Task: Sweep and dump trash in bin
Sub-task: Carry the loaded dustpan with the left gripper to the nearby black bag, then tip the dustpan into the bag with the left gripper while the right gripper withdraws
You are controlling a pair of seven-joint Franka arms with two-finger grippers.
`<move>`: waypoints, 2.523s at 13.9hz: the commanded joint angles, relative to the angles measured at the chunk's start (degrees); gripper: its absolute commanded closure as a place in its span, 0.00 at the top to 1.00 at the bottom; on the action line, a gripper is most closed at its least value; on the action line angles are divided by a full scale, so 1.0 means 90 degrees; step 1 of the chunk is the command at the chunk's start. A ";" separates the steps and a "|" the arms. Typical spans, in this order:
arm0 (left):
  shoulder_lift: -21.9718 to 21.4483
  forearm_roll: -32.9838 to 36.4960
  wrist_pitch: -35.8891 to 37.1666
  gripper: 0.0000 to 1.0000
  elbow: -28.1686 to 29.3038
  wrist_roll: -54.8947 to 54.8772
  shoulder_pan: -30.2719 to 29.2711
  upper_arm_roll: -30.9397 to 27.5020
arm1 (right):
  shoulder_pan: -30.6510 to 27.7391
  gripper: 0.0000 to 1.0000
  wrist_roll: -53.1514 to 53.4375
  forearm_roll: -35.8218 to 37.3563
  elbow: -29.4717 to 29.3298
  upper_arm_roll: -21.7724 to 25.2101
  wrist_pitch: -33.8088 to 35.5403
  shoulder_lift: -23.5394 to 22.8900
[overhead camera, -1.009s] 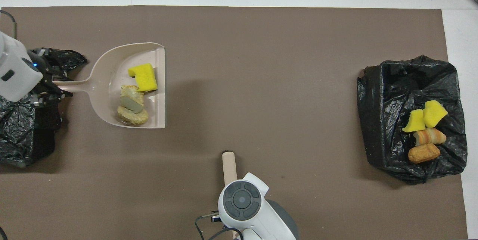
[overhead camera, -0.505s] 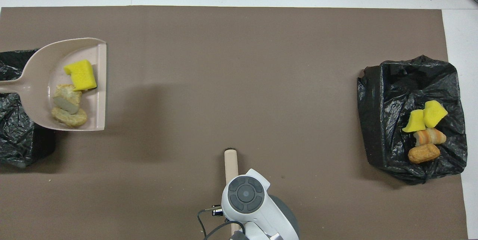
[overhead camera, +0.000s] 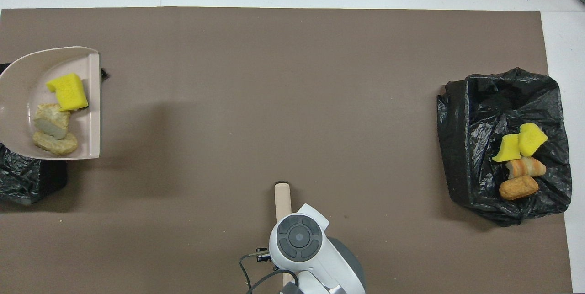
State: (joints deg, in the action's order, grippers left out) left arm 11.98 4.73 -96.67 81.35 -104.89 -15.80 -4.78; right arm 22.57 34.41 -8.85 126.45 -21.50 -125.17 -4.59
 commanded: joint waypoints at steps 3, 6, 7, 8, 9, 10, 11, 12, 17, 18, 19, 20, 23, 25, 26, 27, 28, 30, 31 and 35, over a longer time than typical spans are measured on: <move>0.0484 0.0879 -0.1082 0.00 -0.0377 -0.1253 -0.0537 0.0072 | -0.1227 1.00 -0.0277 0.0641 -0.0650 -0.0042 0.0031 -0.0008; 0.0671 0.1735 -0.2117 0.00 -0.0125 -0.1423 -0.0598 0.0063 | -0.1375 1.00 -0.0307 0.0641 -0.0671 -0.0042 0.0226 0.0198; 0.0593 0.2214 -0.2362 0.00 0.0138 -0.1277 -0.0549 0.0063 | -0.1375 1.00 -0.0307 0.0641 -0.0680 -0.0042 0.0256 0.0207; 0.0535 0.2586 -0.2500 0.00 0.0295 -0.0947 -0.0539 0.0063 | -0.1375 1.00 -0.0307 0.0641 -0.0690 -0.0033 0.0246 0.0237; 0.0476 0.2909 -0.2540 0.00 0.0403 -0.0789 -0.0520 0.0072 | -0.1385 1.00 -0.0317 0.0651 -0.0690 -0.0033 0.0237 0.0227; 0.0388 0.3453 -0.2627 0.00 0.0559 -0.0739 -0.0374 0.0072 | -0.1414 1.00 -0.0336 0.0699 -0.0690 -0.0033 0.0236 0.0227; 0.0214 0.3990 -0.2821 0.00 0.0860 -0.0574 -0.0305 0.0072 | -0.1453 1.00 -0.0337 0.0748 -0.0690 -0.0033 0.0246 0.0227; -0.0040 0.4334 -0.2978 0.00 0.1317 -0.0080 -0.0247 0.0072 | -0.1531 1.00 -0.0337 0.0758 -0.0690 -0.0033 0.0237 0.0217; -0.0901 0.6425 -0.2903 0.00 0.2640 0.2064 0.0280 0.0073 | -0.2068 1.00 -0.0756 0.1002 -0.1080 -0.0072 0.0305 0.0159; -0.0940 0.6698 -0.2737 0.00 0.2640 0.2074 0.0349 0.0082 | -0.2078 1.00 -0.0824 0.1138 -0.1187 -0.0023 0.0314 0.0159; -0.1008 0.6894 -0.2590 0.00 0.2631 0.2103 0.0466 0.0082 | -0.2088 1.00 -0.0844 0.1371 -0.1314 0.0045 0.0315 0.0149; -0.1057 0.7119 -0.2425 0.00 0.2621 0.2132 0.0583 0.0082 | -0.2127 1.00 -0.0864 0.1654 -0.1489 0.0181 0.0431 0.0159; -0.1292 0.7597 -0.1567 0.00 0.2582 0.2161 0.1012 0.0082 | -0.2166 1.00 -0.1272 0.1803 -0.2298 0.0707 0.1346 0.0197; -0.1321 0.8163 -0.0728 0.00 0.2553 0.2512 0.1373 0.0092 | -0.2176 1.00 -0.1974 0.1667 -0.2768 0.1263 0.2049 0.0324; -0.1321 0.8311 -0.0521 0.00 0.2494 0.2513 0.1510 0.0092 | -0.2186 1.00 -0.2170 0.1647 -0.2867 0.1479 0.2246 0.0412; -0.1350 0.8322 -0.0470 0.00 0.2436 0.2494 0.1570 0.0092 | -0.2253 1.00 -0.2250 0.1560 -0.2868 0.1655 0.2345 0.0558; -0.1399 0.8303 -0.0460 0.00 0.2416 0.2474 0.1580 0.0111 | -0.2283 1.00 -0.2299 0.1482 -0.2868 0.1831 0.2433 0.0685; -0.1429 0.8118 -0.0392 0.00 0.2416 0.2532 0.1580 0.0199 | -0.2293 1.00 -0.2678 0.1471 -0.2878 0.2280 0.2687 0.0890; -0.1429 0.7788 -0.0276 0.00 0.2319 0.2543 0.1580 0.0277 | -0.2400 1.00 -0.2999 0.1471 -0.2945 0.2407 0.2842 0.0968; -0.1419 0.5904 0.0193 0.00 0.1830 0.3019 0.1580 0.0473 | -0.2800 1.00 -0.3559 0.1054 -0.3152 0.2487 0.3449 0.1173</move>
State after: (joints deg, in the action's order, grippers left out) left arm -0.39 63.32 -97.42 99.71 -80.34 -2.09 -0.51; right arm -0.76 4.38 3.91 98.19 1.23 -95.64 4.99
